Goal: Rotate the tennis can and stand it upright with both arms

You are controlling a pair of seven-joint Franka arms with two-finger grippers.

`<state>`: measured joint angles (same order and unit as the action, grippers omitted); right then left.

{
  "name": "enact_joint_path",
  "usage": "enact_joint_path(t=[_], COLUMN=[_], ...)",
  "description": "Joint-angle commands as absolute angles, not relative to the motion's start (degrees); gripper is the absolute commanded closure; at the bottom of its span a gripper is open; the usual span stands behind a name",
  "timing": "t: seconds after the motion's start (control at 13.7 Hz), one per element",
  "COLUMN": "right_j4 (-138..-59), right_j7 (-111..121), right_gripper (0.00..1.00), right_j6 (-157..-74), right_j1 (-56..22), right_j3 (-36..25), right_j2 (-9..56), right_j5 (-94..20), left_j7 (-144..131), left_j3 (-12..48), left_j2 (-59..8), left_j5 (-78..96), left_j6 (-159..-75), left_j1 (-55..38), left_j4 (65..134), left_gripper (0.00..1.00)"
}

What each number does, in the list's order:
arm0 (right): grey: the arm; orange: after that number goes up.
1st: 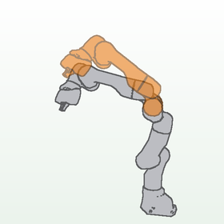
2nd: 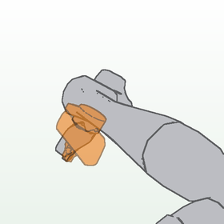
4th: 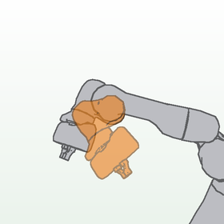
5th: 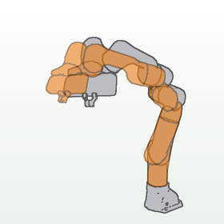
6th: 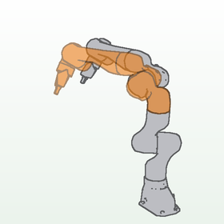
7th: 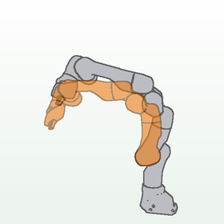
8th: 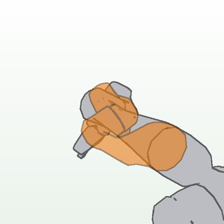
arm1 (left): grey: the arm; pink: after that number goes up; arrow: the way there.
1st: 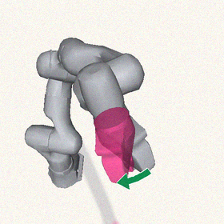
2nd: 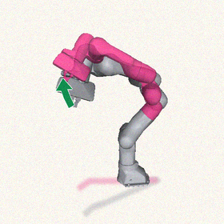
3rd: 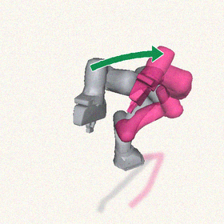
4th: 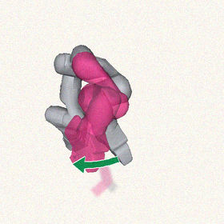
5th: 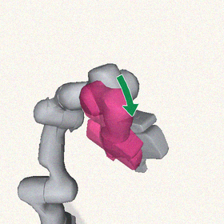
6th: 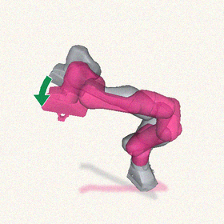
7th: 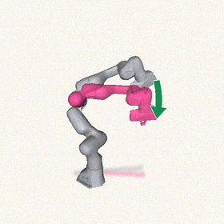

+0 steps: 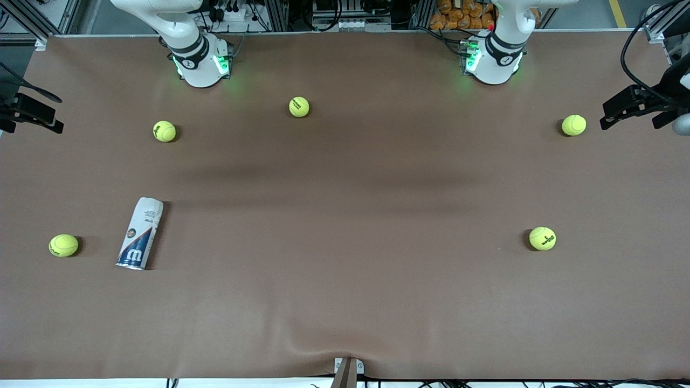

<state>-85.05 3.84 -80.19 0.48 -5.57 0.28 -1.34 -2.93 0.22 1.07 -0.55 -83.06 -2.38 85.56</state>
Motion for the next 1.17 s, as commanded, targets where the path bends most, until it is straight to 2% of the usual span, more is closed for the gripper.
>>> enact_joint_path(t=[0.0,0.59,1.1], right_j4=[-85.08,-85.34,-85.43], right_j7=[3.96,4.39,4.04], right_gripper=[0.00,0.00,0.00], right_j6=[-80.33,-79.81,-80.94], right_j1=[0.70,0.97,2.11], right_j3=[-5.36,-5.36,-5.54], right_j2=[0.26,1.58,11.94], right_j5=[-1.58,-1.14,-0.35], left_j7=[-1.58,-1.58,-1.84], left_j3=[0.09,0.00,0.09], left_j2=[1.14,0.79,0.62], left_j5=[-0.97,-0.88,-0.88], left_j6=[-83.15,-83.06,-82.09], left_j1=[-2.64,-2.37,-2.37], left_j4=[85.60,85.61,85.61], left_gripper=[0.00,0.00,0.00])
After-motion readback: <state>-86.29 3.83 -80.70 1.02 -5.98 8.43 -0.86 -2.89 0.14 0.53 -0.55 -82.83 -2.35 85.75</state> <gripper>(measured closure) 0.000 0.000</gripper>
